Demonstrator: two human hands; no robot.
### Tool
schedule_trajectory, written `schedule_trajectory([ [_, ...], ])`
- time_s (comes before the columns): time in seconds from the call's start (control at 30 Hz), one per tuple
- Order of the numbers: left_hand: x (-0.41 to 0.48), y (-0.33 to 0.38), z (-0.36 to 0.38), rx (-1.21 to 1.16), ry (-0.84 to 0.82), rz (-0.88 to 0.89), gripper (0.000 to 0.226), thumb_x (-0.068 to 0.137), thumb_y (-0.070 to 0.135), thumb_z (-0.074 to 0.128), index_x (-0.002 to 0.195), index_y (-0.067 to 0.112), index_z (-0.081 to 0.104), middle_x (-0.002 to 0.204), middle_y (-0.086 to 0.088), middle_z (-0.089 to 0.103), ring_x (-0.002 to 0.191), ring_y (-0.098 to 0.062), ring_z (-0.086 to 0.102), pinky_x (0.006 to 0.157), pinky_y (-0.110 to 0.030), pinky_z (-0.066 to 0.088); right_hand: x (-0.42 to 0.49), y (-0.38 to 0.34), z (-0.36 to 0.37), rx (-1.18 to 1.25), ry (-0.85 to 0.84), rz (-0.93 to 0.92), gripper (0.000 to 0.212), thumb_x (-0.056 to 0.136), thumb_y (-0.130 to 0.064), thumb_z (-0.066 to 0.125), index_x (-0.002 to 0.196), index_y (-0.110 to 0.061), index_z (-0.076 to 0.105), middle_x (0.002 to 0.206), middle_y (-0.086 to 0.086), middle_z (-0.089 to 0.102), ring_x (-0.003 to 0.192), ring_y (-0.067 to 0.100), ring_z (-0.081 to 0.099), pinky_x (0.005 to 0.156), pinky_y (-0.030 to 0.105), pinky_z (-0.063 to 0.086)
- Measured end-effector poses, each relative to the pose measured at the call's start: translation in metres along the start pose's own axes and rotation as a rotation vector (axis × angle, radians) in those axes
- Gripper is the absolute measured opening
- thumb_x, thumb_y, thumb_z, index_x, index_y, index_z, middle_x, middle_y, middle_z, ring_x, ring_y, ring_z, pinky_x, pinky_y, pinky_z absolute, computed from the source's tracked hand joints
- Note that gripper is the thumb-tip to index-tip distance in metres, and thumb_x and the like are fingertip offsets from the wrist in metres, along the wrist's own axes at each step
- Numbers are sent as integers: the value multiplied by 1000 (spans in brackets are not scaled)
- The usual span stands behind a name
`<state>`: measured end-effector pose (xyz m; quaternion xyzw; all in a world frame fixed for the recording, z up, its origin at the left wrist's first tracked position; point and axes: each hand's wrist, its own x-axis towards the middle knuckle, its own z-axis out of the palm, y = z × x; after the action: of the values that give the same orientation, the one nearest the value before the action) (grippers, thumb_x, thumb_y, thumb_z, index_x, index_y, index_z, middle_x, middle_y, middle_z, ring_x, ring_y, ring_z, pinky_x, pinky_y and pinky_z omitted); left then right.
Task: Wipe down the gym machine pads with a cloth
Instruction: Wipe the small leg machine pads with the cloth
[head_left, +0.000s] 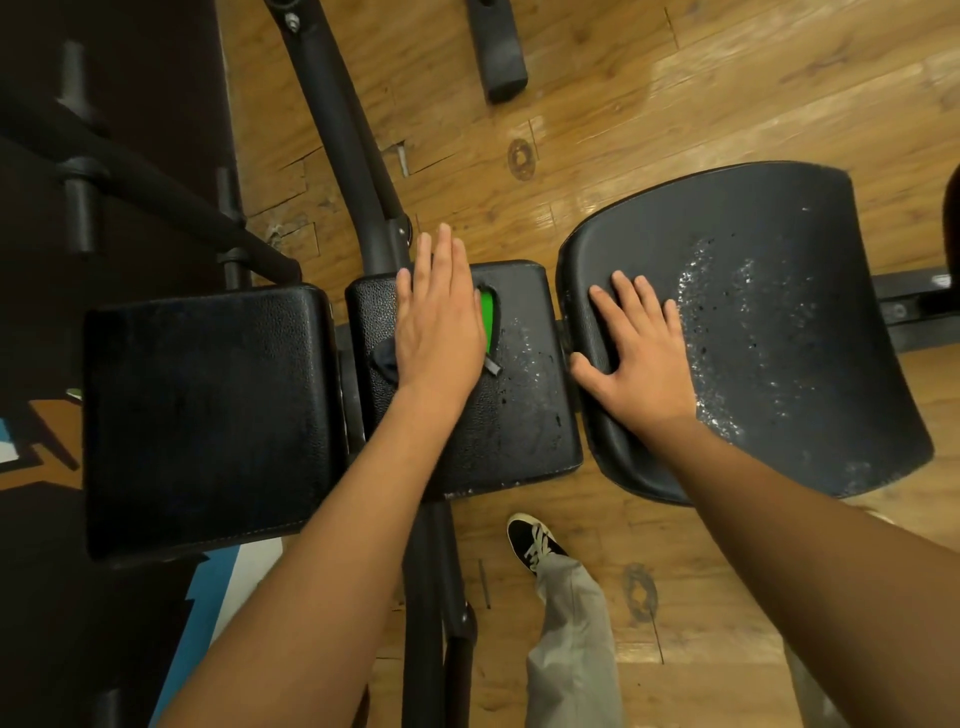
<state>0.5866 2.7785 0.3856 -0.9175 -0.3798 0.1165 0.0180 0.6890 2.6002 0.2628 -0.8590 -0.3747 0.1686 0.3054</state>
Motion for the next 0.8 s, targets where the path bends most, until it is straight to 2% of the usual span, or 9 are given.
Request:
schedule_trajectory([
  [0.17,-61,-1,7,-41,-14,21,59,110,29,31,162,13,10,170,-4,-1,156,-19,-9,125,-39,-3,0,-2,-1,20,-10,8,78,89,-55,54,159,-26,34,170,-1,21,158,21,8,128,50,4],
  [0.3,-117,-3,17,7,-59,48,59,107,30,32,160,14,10,169,-4,5,156,-20,-2,124,-41,3,0,-2,-2,14,-16,9,77,90,-55,54,159,-27,33,170,-1,20,158,21,7,128,50,4],
  [0.47,-72,-4,12,-4,-38,50,58,108,30,28,161,12,12,170,-5,3,156,-19,-3,124,-38,-2,0,-2,-2,15,-20,11,77,91,-55,53,159,-27,33,170,-1,19,159,20,6,128,51,4],
  [0.57,-49,-3,11,-7,-30,60,58,109,29,28,162,11,12,170,-6,4,157,-20,-2,125,-40,0,0,-3,-3,19,-21,16,77,90,-55,53,159,-27,34,170,-1,19,159,20,6,128,50,4],
  [0.8,-123,-3,25,29,-27,108,55,110,28,29,161,11,14,170,-7,8,156,-22,1,125,-43,10,0,-3,-4,17,-33,14,78,89,-56,51,159,-27,33,170,-1,19,158,21,6,128,50,4],
])
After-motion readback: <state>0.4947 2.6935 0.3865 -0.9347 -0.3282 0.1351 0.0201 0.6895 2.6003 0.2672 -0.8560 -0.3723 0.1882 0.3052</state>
